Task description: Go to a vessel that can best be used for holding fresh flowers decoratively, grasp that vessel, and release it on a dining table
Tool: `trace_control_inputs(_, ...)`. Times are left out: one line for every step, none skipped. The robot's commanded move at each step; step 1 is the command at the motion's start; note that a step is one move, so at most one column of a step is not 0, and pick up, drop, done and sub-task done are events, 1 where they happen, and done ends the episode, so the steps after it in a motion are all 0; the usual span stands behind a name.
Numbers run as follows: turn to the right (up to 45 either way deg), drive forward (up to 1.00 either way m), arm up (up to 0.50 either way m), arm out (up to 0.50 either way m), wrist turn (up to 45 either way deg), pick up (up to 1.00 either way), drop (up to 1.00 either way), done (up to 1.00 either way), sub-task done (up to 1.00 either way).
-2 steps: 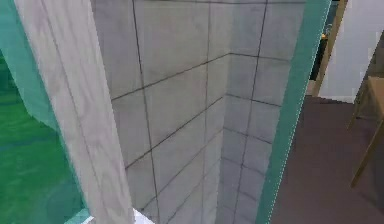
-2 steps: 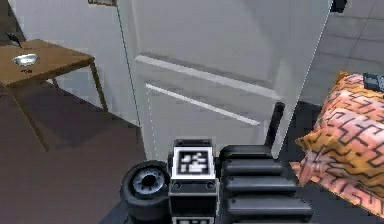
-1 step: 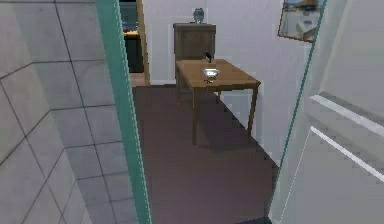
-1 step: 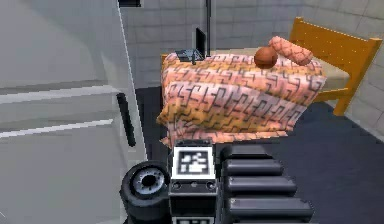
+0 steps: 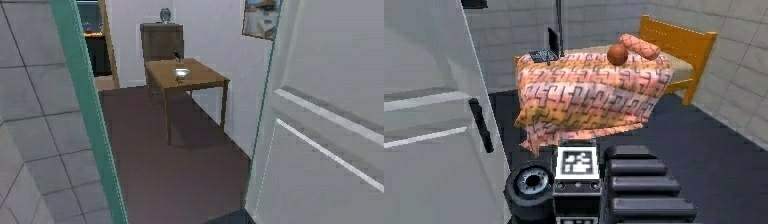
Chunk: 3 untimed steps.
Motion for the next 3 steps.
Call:
trace_control_inputs(0.0, 0.80, 0.00, 0.00, 0.0, 0.00, 0.00, 0.00, 0.00)
trace_control_inputs(-36.0, 0.00, 0.00, 0.00, 0.0, 0.00, 0.00, 0.00, 0.00)
trace_control_inputs(0.0, 1.00, 0.00, 0.00, 0.0, 0.00, 0.00, 0.00, 0.00)
